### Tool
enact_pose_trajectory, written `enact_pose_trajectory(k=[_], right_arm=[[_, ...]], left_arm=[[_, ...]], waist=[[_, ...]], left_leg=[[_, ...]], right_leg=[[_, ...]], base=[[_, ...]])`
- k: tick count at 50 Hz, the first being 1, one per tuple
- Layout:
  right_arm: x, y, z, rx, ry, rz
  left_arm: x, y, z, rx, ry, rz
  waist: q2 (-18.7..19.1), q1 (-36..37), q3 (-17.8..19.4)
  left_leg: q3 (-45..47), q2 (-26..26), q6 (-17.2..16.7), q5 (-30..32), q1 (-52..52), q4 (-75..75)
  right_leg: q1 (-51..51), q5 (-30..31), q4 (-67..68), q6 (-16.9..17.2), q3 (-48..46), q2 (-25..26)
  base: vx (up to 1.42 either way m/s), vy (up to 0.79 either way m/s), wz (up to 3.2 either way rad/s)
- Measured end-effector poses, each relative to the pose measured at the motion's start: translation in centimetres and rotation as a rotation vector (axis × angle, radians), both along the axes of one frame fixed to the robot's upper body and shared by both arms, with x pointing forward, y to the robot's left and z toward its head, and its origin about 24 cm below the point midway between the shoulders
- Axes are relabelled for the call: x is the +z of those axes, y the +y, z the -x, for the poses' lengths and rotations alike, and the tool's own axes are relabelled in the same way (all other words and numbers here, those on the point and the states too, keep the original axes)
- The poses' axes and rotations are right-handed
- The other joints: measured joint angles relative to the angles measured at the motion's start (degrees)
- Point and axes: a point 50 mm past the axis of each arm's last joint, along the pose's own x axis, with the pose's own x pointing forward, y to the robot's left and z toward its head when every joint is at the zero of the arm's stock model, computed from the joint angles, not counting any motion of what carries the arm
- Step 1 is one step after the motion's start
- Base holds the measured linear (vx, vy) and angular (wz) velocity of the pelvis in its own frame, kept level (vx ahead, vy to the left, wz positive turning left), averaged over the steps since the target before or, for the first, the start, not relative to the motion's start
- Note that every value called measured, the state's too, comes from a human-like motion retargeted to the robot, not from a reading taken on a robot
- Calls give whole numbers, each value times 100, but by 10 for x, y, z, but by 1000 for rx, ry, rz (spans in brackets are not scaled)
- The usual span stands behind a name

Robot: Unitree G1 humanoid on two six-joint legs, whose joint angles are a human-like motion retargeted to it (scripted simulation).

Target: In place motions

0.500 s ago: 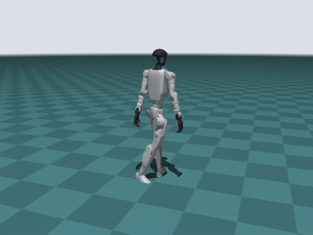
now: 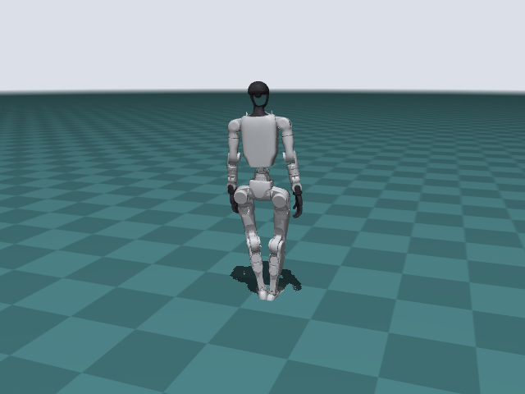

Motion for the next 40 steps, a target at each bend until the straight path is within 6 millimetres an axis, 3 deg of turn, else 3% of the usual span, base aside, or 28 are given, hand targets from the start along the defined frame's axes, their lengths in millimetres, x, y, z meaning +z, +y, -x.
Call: enact_pose_trajectory(k=[3,5,7,15,18,20,23,25,29,34,37,40], right_arm=[[0,2,7,42,30,5],[0,3,12,41,50,4],[0,2,11,45,51,7],[1,0,-30,89,-87,19],[2,0,-39,71,-124,12],[3,-1,-44,61,-140,9],[4,-2,-50,61,-167,10],[5,-2,-53,72,-180,11],[6,-1,-64,96,-209,6],[8,3,-73,106,-241,-16],[8,-2,-70,97,-212,-19],[8,-15,-61,65,-165,12]], left_arm=[[-1,1,8,4,19,-6],[-3,1,20,-25,67,-12],[-4,0,37,-21,129,-25],[-3,3,84,93,286,-30],[-3,4,86,84,297,-45],[-3,3,83,66,292,-44],[-4,2,74,29,272,-45],[-4,2,67,0,252,-51],[-4,7,54,-68,212,-66],[1,29,48,-114,204,-102],[4,45,58,-118,233,-161],[6,52,80,-85,299,-207]], waist=[[-110,191,-13],[-102,242,-78],[-119,479,-118],[-210,288,-269],[-294,552,-317],[-365,811,-246],[-382,1171,-51],[-368,1333,78],[-335,710,269],[-240,-271,394],[-137,-502,359],[-67,-549,293]], left_leg=[[-135,-113,-22,-14,187,-57],[-406,-145,-9,-27,208,-15],[-381,-119,-47,-72,242,11],[-270,9,-263,-398,85,596],[-183,-1,-319,-426,-133,994],[-506,-93,-154,-386,-275,1238],[-2047,-465,-47,-209,-442,1329],[-2707,-552,-223,-140,-393,1182],[-1169,-284,291,-444,2,722],[-4,-21,206,-541,214,378],[906,160,133,-672,339,159],[1823,317,-14,-827,481,17]], right_leg=[[258,183,-177,-75,-383,-173],[321,171,-152,-38,-714,-215],[356,175,-184,49,-458,-228],[390,265,-362,212,-490,-304],[163,382,-275,256,-171,-360],[48,488,-210,296,128,-427],[-85,670,-119,306,688,-373],[-177,812,-65,287,1057,-262],[-316,1201,-127,326,1251,-212],[-559,1144,-272,404,1453,-22],[-749,728,-283,88,582,-90],[-708,387,-344,-98,-1008,-410]], base=[[20,-9,59],[19,-9,63],[12,-15,12],[5,-10,-3],[0,-3,-119],[-2,-1,-181],[-3,-2,-225],[-6,-3,-245],[-20,-8,-156],[-38,-5,-242],[-39,-6,-348],[-34,-14,-364]])
